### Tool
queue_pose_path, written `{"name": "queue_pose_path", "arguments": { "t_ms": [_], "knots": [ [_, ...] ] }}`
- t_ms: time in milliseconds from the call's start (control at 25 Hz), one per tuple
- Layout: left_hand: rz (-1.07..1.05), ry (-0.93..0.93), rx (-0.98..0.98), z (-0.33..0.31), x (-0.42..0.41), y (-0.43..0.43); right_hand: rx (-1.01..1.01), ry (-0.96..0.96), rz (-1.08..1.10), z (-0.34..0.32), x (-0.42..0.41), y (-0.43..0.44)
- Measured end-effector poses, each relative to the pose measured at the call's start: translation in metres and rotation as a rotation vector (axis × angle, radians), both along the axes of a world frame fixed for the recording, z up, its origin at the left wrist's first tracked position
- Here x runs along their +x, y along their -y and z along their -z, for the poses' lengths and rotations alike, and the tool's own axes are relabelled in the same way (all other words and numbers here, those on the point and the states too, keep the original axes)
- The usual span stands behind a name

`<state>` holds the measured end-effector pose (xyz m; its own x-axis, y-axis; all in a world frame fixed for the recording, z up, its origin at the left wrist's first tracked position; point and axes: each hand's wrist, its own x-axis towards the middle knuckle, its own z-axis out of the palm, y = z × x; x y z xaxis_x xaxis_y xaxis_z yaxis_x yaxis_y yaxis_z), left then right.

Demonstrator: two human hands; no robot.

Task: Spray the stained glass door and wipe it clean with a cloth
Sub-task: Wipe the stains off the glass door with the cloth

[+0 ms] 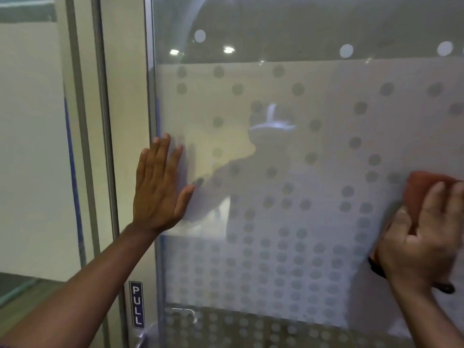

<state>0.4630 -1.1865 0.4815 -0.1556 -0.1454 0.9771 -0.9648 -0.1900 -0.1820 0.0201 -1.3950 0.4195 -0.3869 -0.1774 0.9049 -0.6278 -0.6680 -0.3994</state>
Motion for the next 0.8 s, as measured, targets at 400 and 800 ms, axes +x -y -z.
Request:
{"name": "queue_pose_path", "arguments": {
  "t_ms": [400,800],
  "knots": [
    [0.041,0.002,0.024,0.002,0.008,0.003,-0.066,-0.181,-0.086,-0.006,0.132,-0.100],
    [0.384,-0.030,0.057,-0.001,0.016,-0.003,-0.048,-0.261,-0.155,-0.001,0.287,-0.169]
  ]
}}
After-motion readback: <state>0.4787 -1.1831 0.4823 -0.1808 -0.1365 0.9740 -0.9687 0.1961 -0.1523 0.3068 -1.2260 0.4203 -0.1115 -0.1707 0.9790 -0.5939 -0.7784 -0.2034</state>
